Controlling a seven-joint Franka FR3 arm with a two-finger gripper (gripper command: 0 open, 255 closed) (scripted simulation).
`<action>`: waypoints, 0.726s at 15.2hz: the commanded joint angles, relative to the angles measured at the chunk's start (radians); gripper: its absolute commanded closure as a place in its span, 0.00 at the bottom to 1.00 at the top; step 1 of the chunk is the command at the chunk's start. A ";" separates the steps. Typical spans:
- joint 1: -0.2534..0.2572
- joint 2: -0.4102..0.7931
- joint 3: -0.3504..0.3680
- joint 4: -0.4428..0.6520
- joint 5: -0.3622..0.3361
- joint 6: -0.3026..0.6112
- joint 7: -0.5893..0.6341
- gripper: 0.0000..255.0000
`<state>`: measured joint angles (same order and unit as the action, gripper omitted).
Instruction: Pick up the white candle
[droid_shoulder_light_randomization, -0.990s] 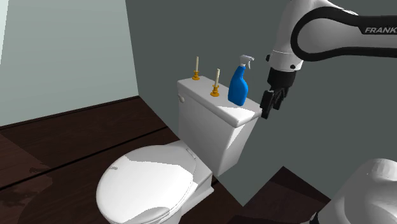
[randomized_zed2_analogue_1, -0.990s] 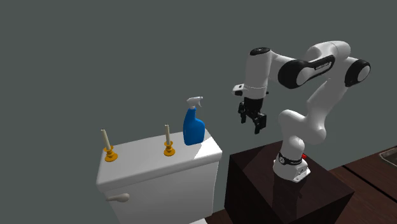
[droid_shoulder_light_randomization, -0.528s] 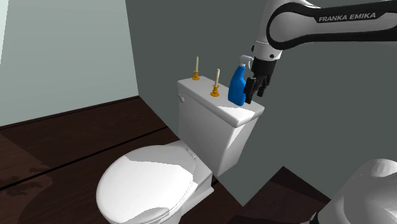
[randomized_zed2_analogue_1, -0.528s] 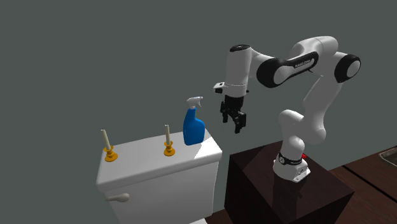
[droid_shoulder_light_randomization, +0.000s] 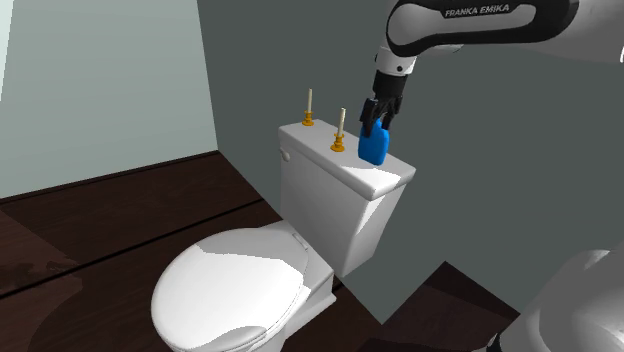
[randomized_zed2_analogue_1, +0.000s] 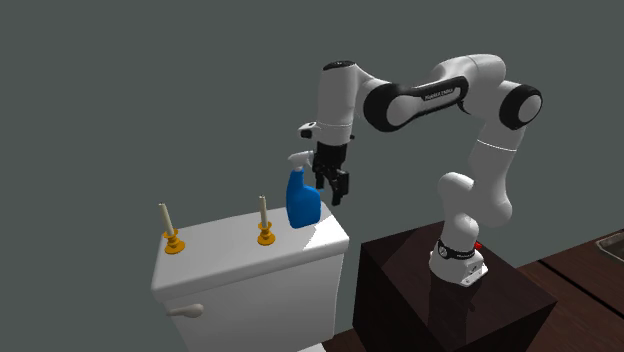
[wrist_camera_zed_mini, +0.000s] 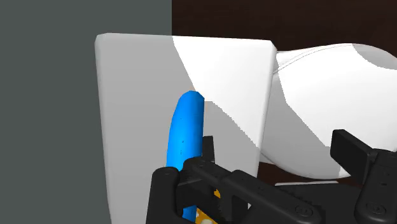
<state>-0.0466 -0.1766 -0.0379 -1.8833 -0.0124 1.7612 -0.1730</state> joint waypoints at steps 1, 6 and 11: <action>-0.004 0.069 -0.008 0.078 0.006 0.007 -0.016 0.00; -0.015 0.250 -0.022 0.323 0.029 -0.021 -0.050 0.00; -0.035 0.464 -0.029 0.647 0.059 -0.096 -0.078 0.00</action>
<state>-0.0760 0.2447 -0.0648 -1.3066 0.0402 1.6853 -0.2436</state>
